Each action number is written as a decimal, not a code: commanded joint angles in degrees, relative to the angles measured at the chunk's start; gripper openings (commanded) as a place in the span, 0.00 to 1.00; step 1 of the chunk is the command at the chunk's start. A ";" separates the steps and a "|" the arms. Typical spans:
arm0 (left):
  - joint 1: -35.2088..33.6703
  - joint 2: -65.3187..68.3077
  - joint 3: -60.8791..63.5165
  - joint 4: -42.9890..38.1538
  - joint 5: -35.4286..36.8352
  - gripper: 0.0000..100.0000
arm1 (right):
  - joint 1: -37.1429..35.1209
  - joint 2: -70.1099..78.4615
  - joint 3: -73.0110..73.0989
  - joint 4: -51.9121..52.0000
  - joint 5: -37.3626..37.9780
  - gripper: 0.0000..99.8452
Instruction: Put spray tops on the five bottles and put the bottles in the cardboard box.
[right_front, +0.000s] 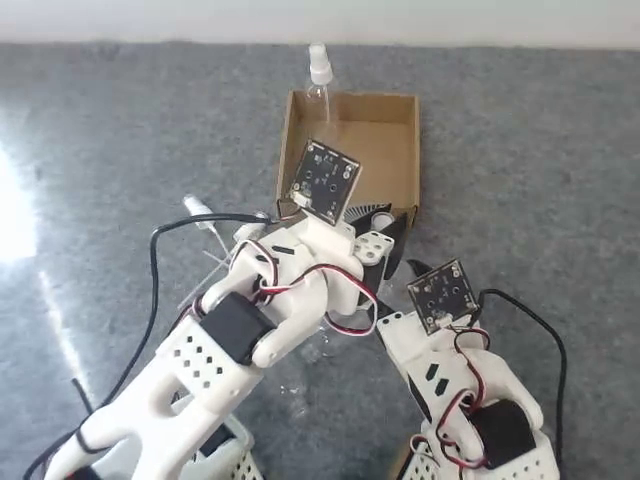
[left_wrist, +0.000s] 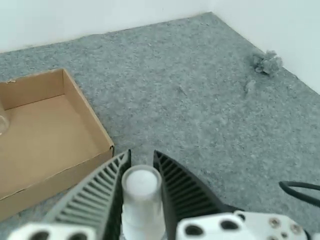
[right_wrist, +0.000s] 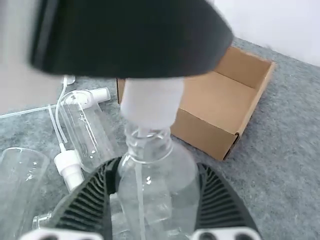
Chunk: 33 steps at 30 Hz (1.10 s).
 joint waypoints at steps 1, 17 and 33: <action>0.09 -1.76 -0.31 -1.41 -0.26 0.02 | 1.36 -1.10 -2.90 -1.63 -0.62 0.04; -0.26 -1.76 -0.22 2.20 -0.44 0.19 | 3.91 -1.10 -3.25 -1.80 -0.70 0.04; -7.56 -11.69 -0.22 4.22 -0.53 0.19 | 4.00 -1.10 -3.69 -1.80 -0.70 0.04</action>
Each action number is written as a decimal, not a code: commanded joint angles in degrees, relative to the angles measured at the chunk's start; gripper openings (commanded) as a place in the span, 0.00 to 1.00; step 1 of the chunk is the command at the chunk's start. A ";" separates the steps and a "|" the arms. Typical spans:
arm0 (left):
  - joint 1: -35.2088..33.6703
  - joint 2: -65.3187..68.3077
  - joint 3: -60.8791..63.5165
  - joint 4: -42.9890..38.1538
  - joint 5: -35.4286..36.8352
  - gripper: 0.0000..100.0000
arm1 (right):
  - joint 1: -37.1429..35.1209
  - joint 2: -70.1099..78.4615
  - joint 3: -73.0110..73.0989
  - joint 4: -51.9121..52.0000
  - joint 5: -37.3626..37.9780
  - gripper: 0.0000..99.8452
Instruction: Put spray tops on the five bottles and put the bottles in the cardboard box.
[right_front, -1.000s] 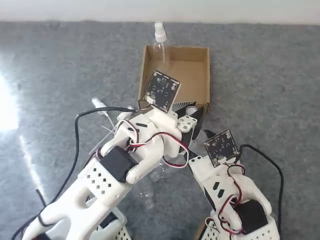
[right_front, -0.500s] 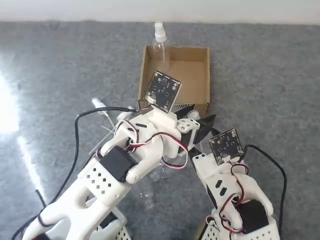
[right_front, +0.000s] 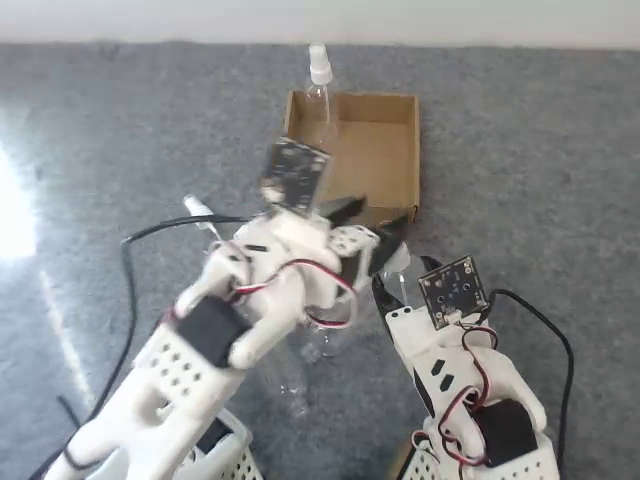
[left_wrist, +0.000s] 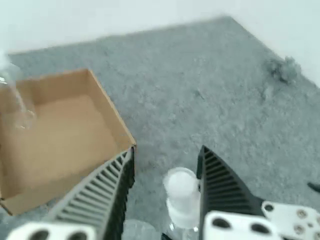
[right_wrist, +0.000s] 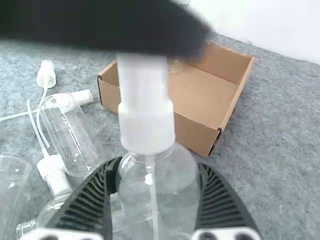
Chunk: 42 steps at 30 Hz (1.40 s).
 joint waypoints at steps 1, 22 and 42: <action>-2.29 -7.03 -0.40 1.32 -0.44 0.19 | 0.57 -1.10 -3.69 -1.63 -0.70 0.04; -19.78 -16.00 4.26 -5.27 2.90 0.19 | 4.00 -1.10 -5.54 -6.81 -0.62 0.04; -48.44 -16.00 24.92 -4.92 2.81 0.19 | 9.54 -1.10 -0.62 -15.08 -0.62 0.03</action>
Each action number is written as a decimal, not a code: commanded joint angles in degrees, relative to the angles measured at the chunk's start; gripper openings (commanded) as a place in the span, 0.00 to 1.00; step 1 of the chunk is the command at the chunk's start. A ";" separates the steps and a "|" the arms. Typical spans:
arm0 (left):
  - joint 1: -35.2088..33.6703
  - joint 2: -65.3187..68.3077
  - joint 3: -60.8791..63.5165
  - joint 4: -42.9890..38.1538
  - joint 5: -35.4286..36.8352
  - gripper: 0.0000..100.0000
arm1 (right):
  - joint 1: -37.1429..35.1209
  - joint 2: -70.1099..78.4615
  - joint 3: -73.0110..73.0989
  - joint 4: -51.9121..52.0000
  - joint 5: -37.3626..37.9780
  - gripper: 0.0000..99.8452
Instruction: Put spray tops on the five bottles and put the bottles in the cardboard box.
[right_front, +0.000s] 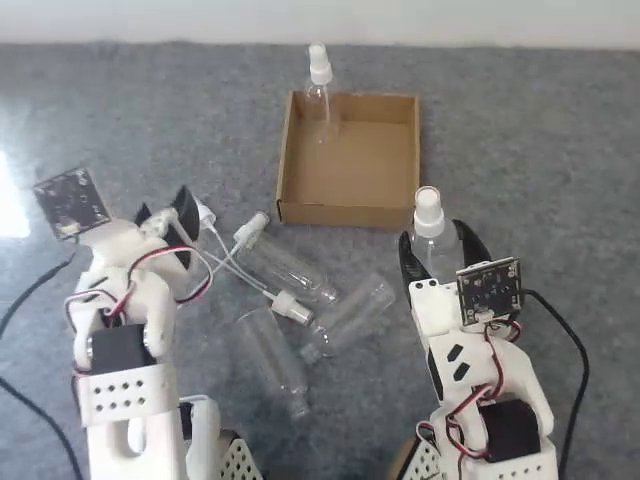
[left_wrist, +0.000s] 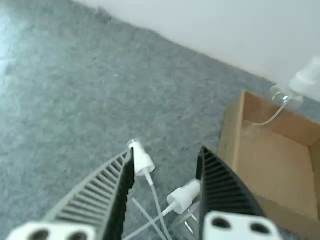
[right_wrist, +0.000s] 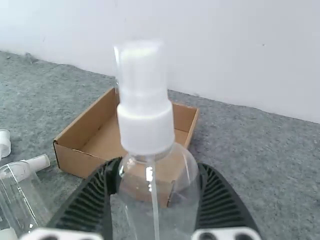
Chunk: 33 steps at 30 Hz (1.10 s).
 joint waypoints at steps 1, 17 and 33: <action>-0.44 -1.58 3.82 -5.80 0.70 0.19 | 0.66 -1.10 -0.62 -1.54 -0.62 0.03; -0.44 -1.58 10.68 -12.31 -6.59 0.19 | -4.44 -1.01 5.89 -10.42 -0.35 0.03; -0.44 -1.58 15.34 -19.96 -8.88 0.19 | -4.62 -1.01 6.51 -29.14 -0.70 0.03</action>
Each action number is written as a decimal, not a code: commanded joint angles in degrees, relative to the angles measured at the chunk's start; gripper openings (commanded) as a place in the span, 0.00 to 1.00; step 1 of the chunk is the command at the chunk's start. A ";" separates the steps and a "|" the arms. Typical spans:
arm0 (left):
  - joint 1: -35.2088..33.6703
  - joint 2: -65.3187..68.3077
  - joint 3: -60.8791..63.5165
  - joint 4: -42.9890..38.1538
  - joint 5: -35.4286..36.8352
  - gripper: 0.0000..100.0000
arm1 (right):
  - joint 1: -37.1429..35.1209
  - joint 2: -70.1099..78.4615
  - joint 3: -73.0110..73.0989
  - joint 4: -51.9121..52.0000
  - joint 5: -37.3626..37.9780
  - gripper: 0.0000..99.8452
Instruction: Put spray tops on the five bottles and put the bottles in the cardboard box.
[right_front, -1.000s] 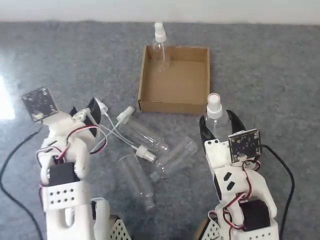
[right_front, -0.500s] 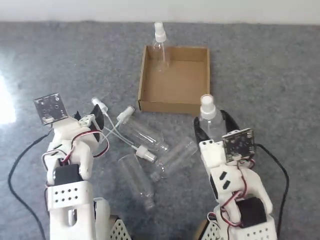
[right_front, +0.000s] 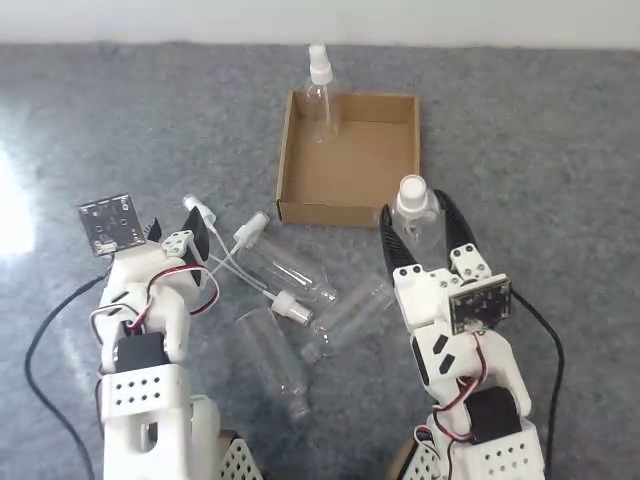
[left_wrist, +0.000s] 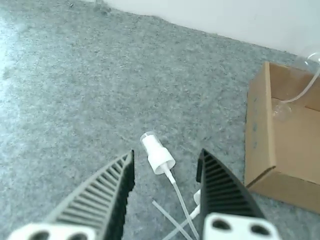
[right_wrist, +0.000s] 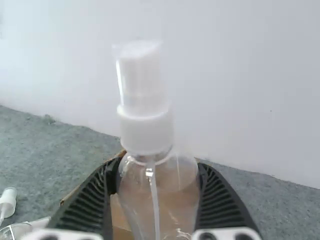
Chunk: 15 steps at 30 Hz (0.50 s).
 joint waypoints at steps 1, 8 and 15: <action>-0.09 -1.58 -0.75 -1.49 -0.44 0.19 | -0.66 -1.01 -5.89 -2.07 -1.32 0.03; -0.18 -1.58 -0.92 -1.49 -0.44 0.19 | -0.66 9.71 -15.65 -2.42 -5.01 0.03; -0.18 -1.58 -1.01 -1.49 -0.44 0.19 | -0.66 28.62 -25.23 -4.35 -7.91 0.03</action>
